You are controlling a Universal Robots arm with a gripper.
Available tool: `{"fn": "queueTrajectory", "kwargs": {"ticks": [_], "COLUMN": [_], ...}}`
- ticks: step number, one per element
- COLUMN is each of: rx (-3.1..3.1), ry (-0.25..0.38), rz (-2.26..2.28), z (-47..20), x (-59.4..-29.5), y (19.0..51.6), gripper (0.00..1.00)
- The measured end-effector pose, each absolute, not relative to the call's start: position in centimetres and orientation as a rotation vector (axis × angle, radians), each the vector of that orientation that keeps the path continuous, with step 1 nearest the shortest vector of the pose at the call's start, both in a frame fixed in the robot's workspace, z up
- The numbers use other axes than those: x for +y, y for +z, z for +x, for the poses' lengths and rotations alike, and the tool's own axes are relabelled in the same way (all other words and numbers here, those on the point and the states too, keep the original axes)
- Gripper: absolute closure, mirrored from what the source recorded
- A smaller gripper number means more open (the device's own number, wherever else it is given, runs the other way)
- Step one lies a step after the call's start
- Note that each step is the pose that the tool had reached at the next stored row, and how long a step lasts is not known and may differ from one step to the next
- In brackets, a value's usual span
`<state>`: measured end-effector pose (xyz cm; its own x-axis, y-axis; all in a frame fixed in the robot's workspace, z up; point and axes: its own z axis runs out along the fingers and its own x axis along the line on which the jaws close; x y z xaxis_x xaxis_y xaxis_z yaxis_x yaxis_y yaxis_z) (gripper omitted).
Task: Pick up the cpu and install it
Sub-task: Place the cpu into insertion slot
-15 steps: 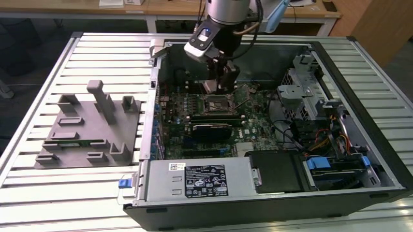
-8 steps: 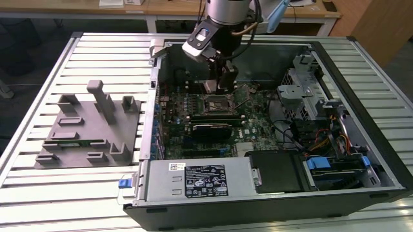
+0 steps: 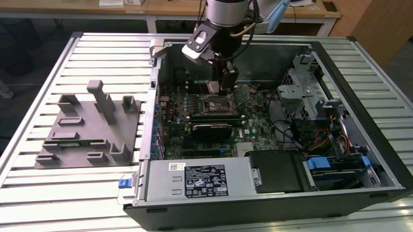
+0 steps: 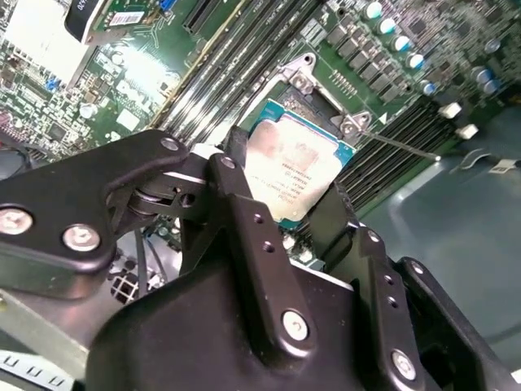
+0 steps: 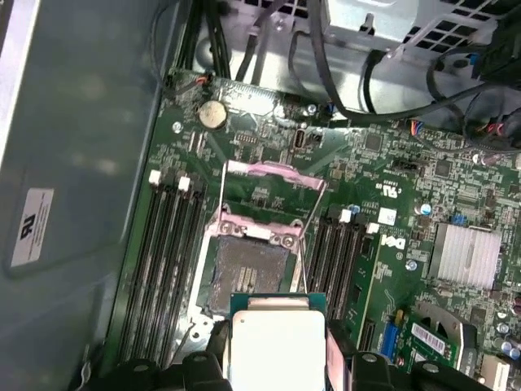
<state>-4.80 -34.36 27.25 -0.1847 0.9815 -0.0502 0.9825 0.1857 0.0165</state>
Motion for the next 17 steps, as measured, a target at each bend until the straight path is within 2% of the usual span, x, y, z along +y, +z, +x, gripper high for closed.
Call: {"fn": "queueTrajectory", "kwargs": {"ticks": [17], "rx": [2.209], "ry": [-0.034], "rz": [2.164], "z": [-4.4], "x": [-34.2], "y": [25.8], "gripper": [0.46]}}
